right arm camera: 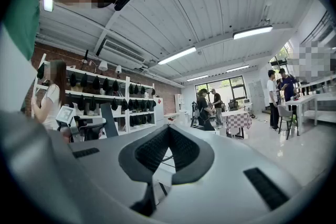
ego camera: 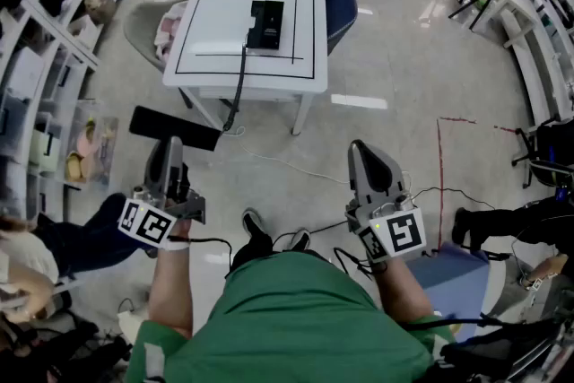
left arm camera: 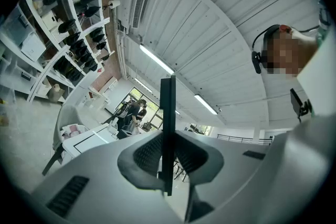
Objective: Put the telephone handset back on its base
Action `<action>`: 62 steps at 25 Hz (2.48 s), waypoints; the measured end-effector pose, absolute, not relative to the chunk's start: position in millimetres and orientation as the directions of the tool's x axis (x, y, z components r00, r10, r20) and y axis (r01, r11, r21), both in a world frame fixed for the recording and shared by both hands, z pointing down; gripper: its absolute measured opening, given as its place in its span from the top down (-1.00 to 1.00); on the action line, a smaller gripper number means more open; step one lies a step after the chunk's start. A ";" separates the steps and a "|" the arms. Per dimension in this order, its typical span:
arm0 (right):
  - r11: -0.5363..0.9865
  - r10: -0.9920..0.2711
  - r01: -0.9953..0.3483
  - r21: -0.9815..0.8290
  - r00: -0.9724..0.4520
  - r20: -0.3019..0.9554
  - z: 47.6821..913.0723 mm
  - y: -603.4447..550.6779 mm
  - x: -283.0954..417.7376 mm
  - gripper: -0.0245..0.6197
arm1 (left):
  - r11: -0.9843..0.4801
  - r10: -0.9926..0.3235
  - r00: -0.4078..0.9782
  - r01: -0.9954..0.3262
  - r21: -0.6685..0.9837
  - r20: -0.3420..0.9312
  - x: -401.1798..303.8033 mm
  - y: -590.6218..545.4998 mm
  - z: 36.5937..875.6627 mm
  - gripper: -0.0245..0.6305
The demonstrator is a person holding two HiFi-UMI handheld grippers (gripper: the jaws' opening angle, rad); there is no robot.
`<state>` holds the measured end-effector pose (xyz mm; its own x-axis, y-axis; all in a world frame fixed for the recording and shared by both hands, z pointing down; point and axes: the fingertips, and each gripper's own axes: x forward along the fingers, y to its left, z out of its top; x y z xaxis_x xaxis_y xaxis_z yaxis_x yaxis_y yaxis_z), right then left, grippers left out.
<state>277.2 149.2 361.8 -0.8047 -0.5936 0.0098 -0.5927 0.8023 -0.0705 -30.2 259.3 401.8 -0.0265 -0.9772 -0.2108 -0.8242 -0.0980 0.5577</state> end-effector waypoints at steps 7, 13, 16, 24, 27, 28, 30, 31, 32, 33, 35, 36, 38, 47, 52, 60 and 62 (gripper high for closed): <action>0.793 -0.603 -0.604 -0.081 -0.797 0.041 364.0 154.5 266.1 0.85 | -0.109 -0.979 -0.009 -0.825 0.554 -0.205 -39.7 265.0 400.3 0.68; 0.781 -0.617 -0.617 -0.098 -0.786 0.039 358.4 156.5 239.9 0.85 | -0.123 -0.977 0.004 -0.824 0.552 -0.211 -69.6 265.7 399.3 0.68; 0.769 -0.633 -0.635 -0.080 -0.773 0.047 353.0 159.2 225.6 0.85 | -0.135 -0.977 0.020 -0.830 0.541 -0.214 -85.8 268.0 397.9 0.68; 0.728 -0.672 -0.680 -0.093 -0.733 0.100 355.8 169.0 191.3 0.86 | -0.165 -0.973 0.042 -0.813 0.558 -0.226 -131.3 273.1 406.9 0.68; 0.731 -0.670 -0.678 -0.075 -0.734 0.111 357.4 167.7 181.2 0.85 | -0.158 -0.974 0.032 -0.808 0.567 -0.226 -142.1 274.1 412.4 0.68; 0.733 -0.669 -0.678 -0.062 -0.734 0.114 358.7 166.9 177.8 0.85 | -0.156 -0.974 0.029 -0.806 0.571 -0.225 -144.6 274.4 414.7 0.68; 0.740 -0.665 -0.672 -0.026 -0.737 0.124 363.4 165.7 169.3 0.86 | -0.150 -0.975 0.022 -0.801 0.579 -0.222 -148.7 275.3 419.5 0.68; 0.747 -0.659 -0.665 -0.010 -0.742 0.127 365.9 164.7 163.8 0.85 | -0.146 -0.975 0.018 -0.799 0.583 -0.220 -150.6 275.1 421.6 0.68; 0.755 -0.650 -0.656 -0.003 -0.749 0.128 368.1 162.5 157.7 0.86 | -0.141 -0.976 0.013 -0.799 0.585 -0.218 -152.5 273.7 422.9 0.68; 0.764 -0.639 -0.645 -0.004 -0.759 0.126 370.0 159.0 151.5 0.86 | -0.137 -0.976 0.009 -0.799 0.585 -0.217 -154.2 271.3 423.8 0.68; 0.780 -0.619 -0.625 -0.022 -0.776 0.123 374.8 149.4 141.0 0.86 | -0.127 -0.977 0.001 -0.803 0.582 -0.212 -156.4 266.5 424.8 0.68; 0.786 -0.611 -0.618 -0.032 -0.783 0.121 377.7 144.1 137.2 0.85 | -0.119 -0.979 -0.003 -0.807 0.579 -0.206 -157.1 264.9 425.0 0.68; 0.796 -0.595 -0.603 -0.057 -0.796 0.109 380.8 131.1 129.3 0.86 | -0.101 -0.981 -0.014 -0.815 0.571 -0.195 -160.1 261.8 422.9 0.68; 0.843 -0.524 -0.528 -0.106 -0.849 0.063 381.3 43.3 95.6 0.85 | -0.041 -0.981 -0.066 -0.850 0.524 -0.184 -181.6 202.5 403.3 0.68; 0.860 -0.491 -0.493 -0.134 -0.870 0.049 382.2 -7.9 86.6 0.85 | -0.015 -0.985 -0.074 -0.860 0.510 -0.155 -179.9 160.3 399.3 0.68; 0.872 -0.462 -0.461 -0.165 -0.886 0.034 381.8 -67.0 81.6 0.85 | -0.025 -0.992 -0.040 -0.874 0.485 -0.122 -171.7 108.8 394.8 0.68; 0.869 -0.461 -0.461 -0.181 -0.886 0.043 385.9 -76.5 81.4 0.86 | -0.031 -0.994 -0.026 -0.871 0.490 -0.110 -169.8 96.5 397.8 0.68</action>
